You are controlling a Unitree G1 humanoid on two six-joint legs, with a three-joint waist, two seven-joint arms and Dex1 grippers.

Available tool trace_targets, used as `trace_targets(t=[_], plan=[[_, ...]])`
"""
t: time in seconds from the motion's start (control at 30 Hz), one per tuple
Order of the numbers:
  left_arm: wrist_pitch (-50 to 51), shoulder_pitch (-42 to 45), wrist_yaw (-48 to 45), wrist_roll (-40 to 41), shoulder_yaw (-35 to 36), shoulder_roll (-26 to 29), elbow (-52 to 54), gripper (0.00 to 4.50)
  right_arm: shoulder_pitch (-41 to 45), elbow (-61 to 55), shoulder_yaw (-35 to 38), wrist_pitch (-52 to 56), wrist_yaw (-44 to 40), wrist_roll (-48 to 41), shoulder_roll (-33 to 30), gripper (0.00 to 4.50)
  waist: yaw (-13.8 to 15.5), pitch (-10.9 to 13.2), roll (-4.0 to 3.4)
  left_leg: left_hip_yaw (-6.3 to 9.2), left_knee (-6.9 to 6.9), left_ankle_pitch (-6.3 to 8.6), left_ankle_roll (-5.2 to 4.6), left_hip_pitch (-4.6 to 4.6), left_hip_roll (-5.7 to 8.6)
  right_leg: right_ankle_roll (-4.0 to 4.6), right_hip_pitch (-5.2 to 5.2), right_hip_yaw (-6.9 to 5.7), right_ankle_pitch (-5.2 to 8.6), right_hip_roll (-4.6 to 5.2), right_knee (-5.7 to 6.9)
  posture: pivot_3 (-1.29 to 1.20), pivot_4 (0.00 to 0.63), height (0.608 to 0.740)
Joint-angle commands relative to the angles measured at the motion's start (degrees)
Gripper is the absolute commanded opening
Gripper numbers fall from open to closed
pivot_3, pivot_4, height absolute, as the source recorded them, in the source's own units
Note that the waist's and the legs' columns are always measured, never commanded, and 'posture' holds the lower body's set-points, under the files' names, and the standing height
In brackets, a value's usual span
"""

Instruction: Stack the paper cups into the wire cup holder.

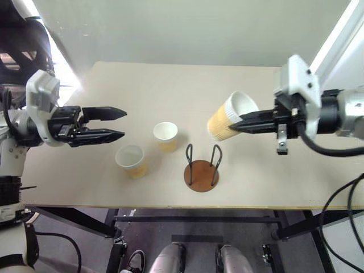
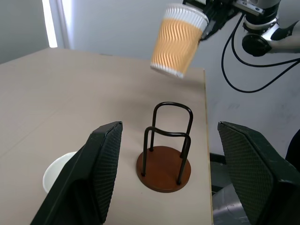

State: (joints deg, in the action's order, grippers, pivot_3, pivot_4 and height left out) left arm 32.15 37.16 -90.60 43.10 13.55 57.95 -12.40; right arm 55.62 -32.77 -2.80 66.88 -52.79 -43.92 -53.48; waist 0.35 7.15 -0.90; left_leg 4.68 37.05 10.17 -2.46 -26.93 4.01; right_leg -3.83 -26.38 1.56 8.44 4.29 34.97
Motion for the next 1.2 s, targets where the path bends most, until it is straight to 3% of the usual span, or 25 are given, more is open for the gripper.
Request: trace_targets(t=[0.03,0.4,1.2], plan=[[-0.7,-0.3,-0.6,0.1,2.1,1.1,1.5,3.48,0.8,-1.0,-2.5,1.2,3.1,0.5,2.2,0.03,0.0,0.0,0.0,-0.01,0.0,-0.01,0.01,0.01,0.0,0.0,0.0,-0.01,0.0,0.0,0.01,0.0,0.15,0.74],[-0.2,-2.1,0.2,0.3,3.1,2.1,3.2,3.48,-0.3,-0.7,-7.8,1.3,5.6,1.8,6.4,0.03,-0.1,0.0,0.0,0.0,-0.01,-0.01,0.13,0.02,-0.02,0.13,-0.08,-0.03,-0.08,-0.01,0.04,0.0,0.15,0.74],[-0.4,-3.1,1.1,0.2,3.3,2.3,4.3,3.48,-2.6,-1.7,-13.3,-1.2,5.1,6.6,6.9,0.03,-0.1,0.0,0.0,-0.01,-0.03,-0.01,0.21,0.0,-0.05,0.36,-0.15,-0.03,-0.17,-0.01,0.04,0.0,0.15,0.74]])
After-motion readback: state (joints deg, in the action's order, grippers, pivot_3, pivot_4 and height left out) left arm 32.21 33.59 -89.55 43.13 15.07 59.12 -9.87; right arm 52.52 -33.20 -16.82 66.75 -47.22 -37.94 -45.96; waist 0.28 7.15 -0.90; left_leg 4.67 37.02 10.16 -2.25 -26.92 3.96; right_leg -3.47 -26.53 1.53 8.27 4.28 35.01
